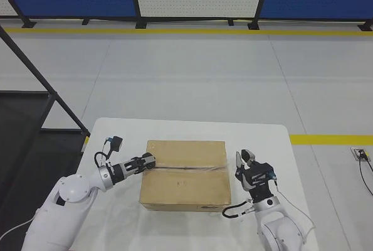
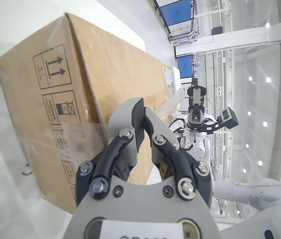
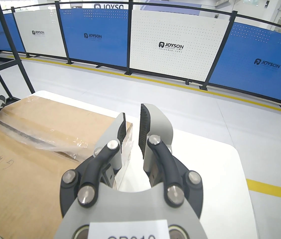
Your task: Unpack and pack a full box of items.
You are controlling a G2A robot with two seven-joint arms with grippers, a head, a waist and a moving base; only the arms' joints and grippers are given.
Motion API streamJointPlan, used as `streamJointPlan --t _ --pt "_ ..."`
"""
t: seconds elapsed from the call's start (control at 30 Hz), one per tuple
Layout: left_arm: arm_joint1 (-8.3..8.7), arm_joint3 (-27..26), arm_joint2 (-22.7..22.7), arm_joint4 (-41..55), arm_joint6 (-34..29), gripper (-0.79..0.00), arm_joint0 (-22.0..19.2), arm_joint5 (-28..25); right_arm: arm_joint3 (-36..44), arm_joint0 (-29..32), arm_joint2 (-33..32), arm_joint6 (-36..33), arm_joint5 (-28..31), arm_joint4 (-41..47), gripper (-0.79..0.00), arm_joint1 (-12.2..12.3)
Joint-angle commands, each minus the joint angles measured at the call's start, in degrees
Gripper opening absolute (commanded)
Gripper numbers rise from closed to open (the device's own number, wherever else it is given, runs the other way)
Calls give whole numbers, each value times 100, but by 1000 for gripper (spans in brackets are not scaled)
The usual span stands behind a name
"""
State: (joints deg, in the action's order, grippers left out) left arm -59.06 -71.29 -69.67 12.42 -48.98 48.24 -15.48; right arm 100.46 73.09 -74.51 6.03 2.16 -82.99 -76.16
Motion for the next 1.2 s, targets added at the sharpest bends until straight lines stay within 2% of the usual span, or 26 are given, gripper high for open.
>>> streamJointPlan --t 0.0,0.13,0.23,0.3,0.4,0.5,0.57,0.73,0.87,1.17 --pt "-2 -14 -3 0 2 -785 8 -1 53 -145 60 -352 327 126 -603 0" --pt "-4 -52 -20 11 21 -785 26 -14 114 -553 212 -1231 719 144 -603 -7" --pt "-4 -79 -44 35 43 -785 57 -27 171 -765 375 -1640 1069 225 -625 -15" --pt "-3 -97 -55 40 43 -785 76 -30 165 -835 462 -1875 1344 324 -677 -15" --pt "-3 -116 -70 50 50 -785 97 -35 83 -1008 580 -2578 1665 512 -686 -17" --pt "-4 -133 -80 59 40 -785 101 -31 -19 -1227 683 -3305 1805 675 -720 -27" --pt "-7 -139 -80 67 35 -785 97 -27 -83 -1318 738 -3624 1803 794 -785 -37" --pt "-11 -130 -76 53 10 -785 83 -22 -280 -1512 795 -4388 1599 956 -785 -54" --pt "-16 -109 -73 51 4 -785 71 -29 -319 -1577 799 -4539 1432 976 -785 -60" --pt "-22 -74 -80 38 -7 -785 61 -22 -193 -1463 661 -4297 1179 958 -785 -42"
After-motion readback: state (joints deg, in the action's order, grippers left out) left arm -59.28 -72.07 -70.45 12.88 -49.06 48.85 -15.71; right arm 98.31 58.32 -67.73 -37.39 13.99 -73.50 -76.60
